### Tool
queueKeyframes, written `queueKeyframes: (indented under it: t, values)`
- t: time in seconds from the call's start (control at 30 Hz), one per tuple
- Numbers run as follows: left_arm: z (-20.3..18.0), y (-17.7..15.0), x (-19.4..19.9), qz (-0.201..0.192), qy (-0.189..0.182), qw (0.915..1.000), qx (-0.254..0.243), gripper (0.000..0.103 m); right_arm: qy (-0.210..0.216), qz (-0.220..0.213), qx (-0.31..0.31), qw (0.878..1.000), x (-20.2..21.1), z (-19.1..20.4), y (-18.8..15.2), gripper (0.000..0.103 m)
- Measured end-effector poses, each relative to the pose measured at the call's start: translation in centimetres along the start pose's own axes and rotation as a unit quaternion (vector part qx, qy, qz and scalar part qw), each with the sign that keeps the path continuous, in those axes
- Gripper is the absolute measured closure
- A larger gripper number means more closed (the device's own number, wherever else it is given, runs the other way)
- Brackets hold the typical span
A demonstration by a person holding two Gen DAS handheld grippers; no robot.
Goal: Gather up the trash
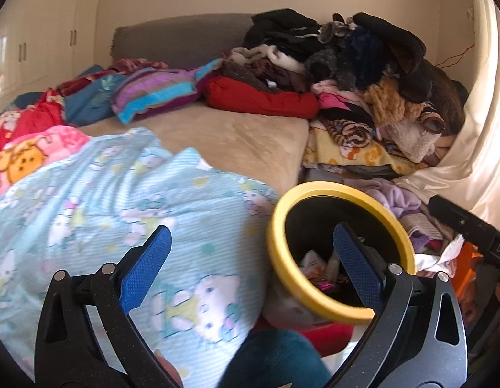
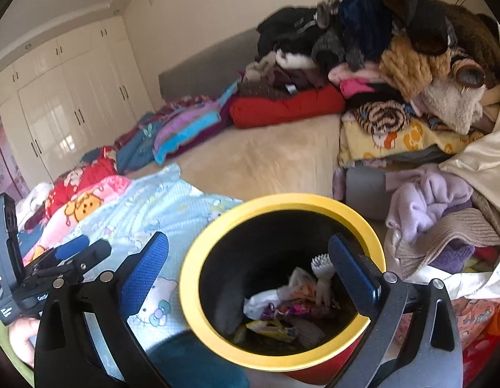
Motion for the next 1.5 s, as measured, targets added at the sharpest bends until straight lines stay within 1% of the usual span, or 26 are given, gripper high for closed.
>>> queueKeyframes:
  t: [0.03,0.13,0.23,0.3,0.4,0.47,0.57,0.67,0.8,0.93,1.5]
  values:
    - [0.3,-0.1,0.7,-0.006,0.006,1.0,-0.001,0.011,-0.006,-0.019,0.007,1.0,0.6,0.5,-0.1,0.006]
    - [1.0,-0.6,2.6,-0.02,0.021,0.9996,-0.005,0.011,-0.012,-0.058,0.033,0.998,1.8,2.1,-0.6,0.006]
    - [1.7,-0.9,4.7,-0.042,0.03,0.9986,-0.009,0.011,-0.011,-0.08,0.05,0.995,2.6,3.5,-1.2,0.006]
    - [1.9,-0.8,5.5,-0.053,0.037,0.9979,-0.008,0.011,-0.013,-0.103,0.058,0.993,3.4,4.5,-1.6,0.006]
    - [2.5,-0.9,7.0,-0.072,0.058,0.9957,-0.003,0.011,-0.016,-0.122,0.061,0.991,4.0,5.4,-2.4,0.006]
    - [2.7,-1.1,7.6,-0.082,0.066,0.9945,0.0,0.011,-0.021,-0.121,0.068,0.99,3.9,5.6,-2.9,0.006]
    - [2.7,-1.3,8.2,-0.089,0.06,0.9942,0.009,0.011,-0.019,-0.115,0.067,0.991,3.7,5.7,-3.3,0.006]
    - [2.3,-1.7,8.0,-0.085,0.056,0.9948,0.0,0.011,-0.022,-0.117,0.069,0.991,3.7,5.6,-3.3,0.006]
    - [2.1,-2.0,7.9,-0.084,0.05,0.9952,0.009,0.011,-0.023,-0.121,0.066,0.99,3.9,5.6,-3.3,0.006]
    - [1.5,-2.2,7.7,-0.082,0.046,0.9956,0.004,0.011,-0.023,-0.12,0.065,0.99,3.9,5.6,-3.3,0.006]
    - [1.6,-2.5,7.5,-0.077,0.048,0.9958,0.009,0.011,-0.023,-0.121,0.065,0.99,3.9,5.5,-3.2,0.006]
Point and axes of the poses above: each gripper's, at about its wrist camera, not at the fingertips, and x roughly against the way its jaws point, z to its left, y to its top, the point moved 7 cm from there along -x, roughly the way its jaws point, and after that the axes turned 6 degrees about -y, right-handed, at the moved point
